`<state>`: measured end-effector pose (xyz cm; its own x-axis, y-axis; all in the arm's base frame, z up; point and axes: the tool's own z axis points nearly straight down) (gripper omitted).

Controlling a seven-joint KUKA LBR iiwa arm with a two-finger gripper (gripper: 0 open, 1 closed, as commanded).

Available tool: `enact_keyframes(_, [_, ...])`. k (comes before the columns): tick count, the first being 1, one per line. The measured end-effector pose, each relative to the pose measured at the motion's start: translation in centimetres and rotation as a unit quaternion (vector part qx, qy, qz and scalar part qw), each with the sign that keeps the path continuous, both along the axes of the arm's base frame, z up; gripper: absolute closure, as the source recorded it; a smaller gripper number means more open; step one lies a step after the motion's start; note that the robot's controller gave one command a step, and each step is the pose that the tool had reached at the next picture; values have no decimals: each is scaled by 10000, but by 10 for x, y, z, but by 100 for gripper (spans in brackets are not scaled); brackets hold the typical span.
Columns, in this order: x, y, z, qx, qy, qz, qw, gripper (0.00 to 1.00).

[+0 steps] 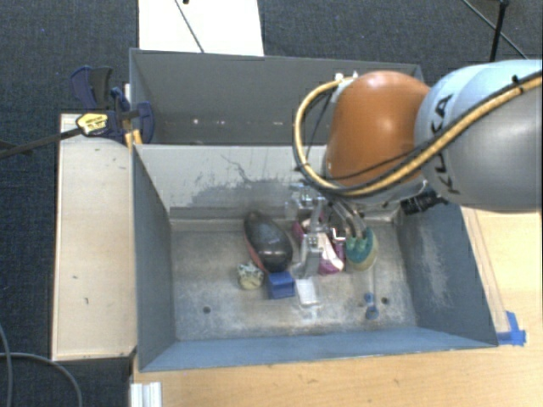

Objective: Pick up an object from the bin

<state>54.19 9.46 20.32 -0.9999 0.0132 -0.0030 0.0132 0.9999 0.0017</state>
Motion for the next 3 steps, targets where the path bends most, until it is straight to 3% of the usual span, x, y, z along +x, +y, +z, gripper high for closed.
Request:
enact_keyframes(1, [6,9,-106,0,-61,1656,9862,0])
enact_keyframes(2, [3,8,-108,-3,0,1638,9865,100])
enact_keyframes(3, [40,72,-111,-7,135,-53,9999,100])
